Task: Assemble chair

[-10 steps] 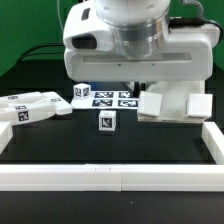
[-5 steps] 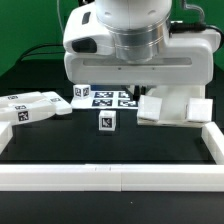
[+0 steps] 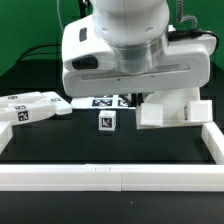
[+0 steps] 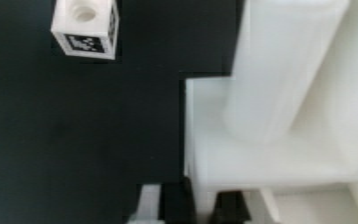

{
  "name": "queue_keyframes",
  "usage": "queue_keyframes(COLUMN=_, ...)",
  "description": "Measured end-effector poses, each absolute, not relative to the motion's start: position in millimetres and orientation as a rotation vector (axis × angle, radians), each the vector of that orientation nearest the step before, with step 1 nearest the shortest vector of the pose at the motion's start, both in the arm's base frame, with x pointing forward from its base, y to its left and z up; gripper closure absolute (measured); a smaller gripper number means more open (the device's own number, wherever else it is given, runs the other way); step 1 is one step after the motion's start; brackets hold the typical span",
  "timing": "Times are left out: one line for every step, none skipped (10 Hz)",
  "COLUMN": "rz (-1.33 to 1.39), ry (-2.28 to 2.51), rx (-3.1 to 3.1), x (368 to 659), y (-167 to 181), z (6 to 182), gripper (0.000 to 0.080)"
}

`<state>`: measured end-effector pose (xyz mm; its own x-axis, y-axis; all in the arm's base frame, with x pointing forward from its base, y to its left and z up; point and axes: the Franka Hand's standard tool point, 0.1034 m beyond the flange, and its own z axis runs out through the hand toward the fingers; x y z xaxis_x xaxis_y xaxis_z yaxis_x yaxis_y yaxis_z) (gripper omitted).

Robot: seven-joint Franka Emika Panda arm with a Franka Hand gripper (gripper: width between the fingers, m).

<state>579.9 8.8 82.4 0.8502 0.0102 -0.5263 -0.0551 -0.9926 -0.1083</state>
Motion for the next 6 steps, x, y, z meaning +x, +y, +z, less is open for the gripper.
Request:
queue_keyframes(rz=0.838, ry=0.047, rx=-2.905, x=579, y=9, z=81.8, gripper=0.0771)
queue_keyframes(rz=0.928, ry=0.107, rx=-2.889, x=575, y=11, z=79.6, gripper=0.0771)
queue_keyframes(rz=1.007, ry=0.144, rx=-2.875, x=578, y=13, z=76.1, gripper=0.0771)
queue_keyframes(rz=1.061, ry=0.187, rx=-2.87, x=583, y=14, z=73.7, gripper=0.0771)
queue_keyframes(rz=1.084, ry=0.228, rx=-2.873, x=585, y=14, z=72.4, gripper=0.0771)
queue_keyframes(rz=1.067, ry=0.226, rx=-2.88, x=587, y=12, z=71.3, gripper=0.0771)
